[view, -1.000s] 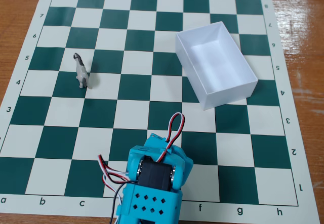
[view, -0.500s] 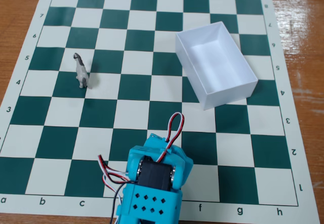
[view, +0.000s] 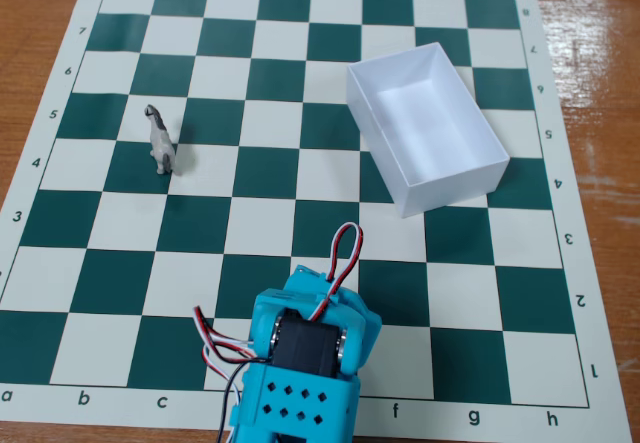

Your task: Grab the toy horse and put it in the box.

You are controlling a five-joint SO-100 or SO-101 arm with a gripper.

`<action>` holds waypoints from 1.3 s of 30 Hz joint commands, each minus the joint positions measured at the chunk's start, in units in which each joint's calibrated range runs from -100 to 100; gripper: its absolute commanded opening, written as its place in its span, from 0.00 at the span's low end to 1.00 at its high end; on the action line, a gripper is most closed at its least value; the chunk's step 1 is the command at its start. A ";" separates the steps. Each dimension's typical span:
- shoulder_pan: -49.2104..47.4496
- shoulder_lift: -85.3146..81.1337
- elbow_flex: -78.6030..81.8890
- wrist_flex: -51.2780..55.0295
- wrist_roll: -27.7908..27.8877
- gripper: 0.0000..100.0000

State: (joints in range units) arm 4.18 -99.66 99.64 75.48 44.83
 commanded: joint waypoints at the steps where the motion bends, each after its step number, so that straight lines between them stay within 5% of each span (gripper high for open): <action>1: 0.89 -0.34 0.36 0.27 0.17 0.00; 23: 1.96 0.46 -0.55 -5.05 2.12 0.00; 39: -14.54 46.65 -46.61 -23.41 3.54 0.00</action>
State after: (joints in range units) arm -7.84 -61.02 62.74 54.90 48.22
